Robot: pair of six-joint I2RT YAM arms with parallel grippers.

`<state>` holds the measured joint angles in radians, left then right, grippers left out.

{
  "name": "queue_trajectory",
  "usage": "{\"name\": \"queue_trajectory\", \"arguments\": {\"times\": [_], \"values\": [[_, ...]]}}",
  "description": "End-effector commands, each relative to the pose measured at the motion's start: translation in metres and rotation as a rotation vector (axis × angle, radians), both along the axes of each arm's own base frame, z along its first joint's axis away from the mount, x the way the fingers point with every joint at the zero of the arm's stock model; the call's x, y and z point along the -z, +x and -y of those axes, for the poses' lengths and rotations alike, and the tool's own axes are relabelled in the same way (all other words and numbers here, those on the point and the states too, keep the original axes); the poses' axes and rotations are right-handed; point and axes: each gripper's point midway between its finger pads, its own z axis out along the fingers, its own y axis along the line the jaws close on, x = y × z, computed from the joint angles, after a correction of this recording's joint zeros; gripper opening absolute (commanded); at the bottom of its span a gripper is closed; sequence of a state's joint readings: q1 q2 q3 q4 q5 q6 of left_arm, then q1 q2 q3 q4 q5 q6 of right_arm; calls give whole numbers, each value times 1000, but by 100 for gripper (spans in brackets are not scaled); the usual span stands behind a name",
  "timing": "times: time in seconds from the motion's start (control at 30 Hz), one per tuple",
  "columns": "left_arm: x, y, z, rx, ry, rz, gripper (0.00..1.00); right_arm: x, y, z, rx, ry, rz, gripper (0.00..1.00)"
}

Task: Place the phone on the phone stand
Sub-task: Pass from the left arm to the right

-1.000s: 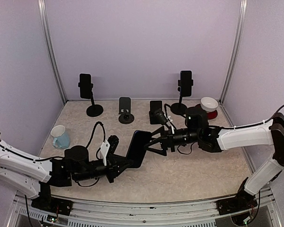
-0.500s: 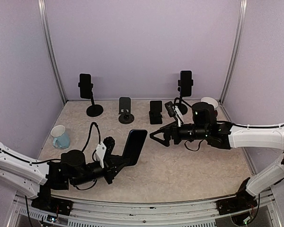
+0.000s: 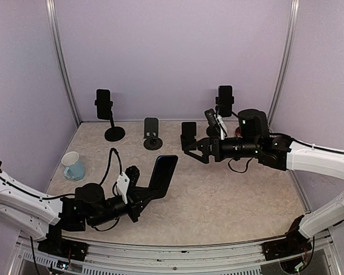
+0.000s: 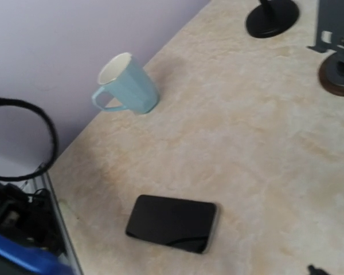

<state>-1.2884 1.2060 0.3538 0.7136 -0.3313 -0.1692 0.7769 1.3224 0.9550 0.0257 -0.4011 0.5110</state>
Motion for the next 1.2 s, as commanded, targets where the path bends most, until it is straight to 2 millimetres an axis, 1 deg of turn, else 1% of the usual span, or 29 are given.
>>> {"name": "queue_trajectory", "arguments": {"times": [0.0, 0.3, 0.37, 0.5, 0.67, 0.87, 1.17], "values": [[-20, 2, 4, -20, -70, 48, 0, -8, -13, -8, 0, -24, -33, 100], [-12, 4, 13, -37, -35, 48, 0, -12, -27, -39, -29, -59, -43, 100], [-10, 3, 15, -38, -28, 48, 0, -10, -32, -47, -39, -72, -47, 100], [-7, 3, 20, -41, -23, 49, 0, -4, -36, -57, -47, -94, -62, 100], [-5, 4, 25, -52, -22, 61, 0, 0, -37, -61, -32, -125, -62, 100], [-3, 3, 27, -62, -16, 73, 0, 11, -42, -65, -34, -138, -104, 99], [1, 2, 23, -85, -1, 82, 0, 15, -46, -70, -43, -144, -143, 93]]}}
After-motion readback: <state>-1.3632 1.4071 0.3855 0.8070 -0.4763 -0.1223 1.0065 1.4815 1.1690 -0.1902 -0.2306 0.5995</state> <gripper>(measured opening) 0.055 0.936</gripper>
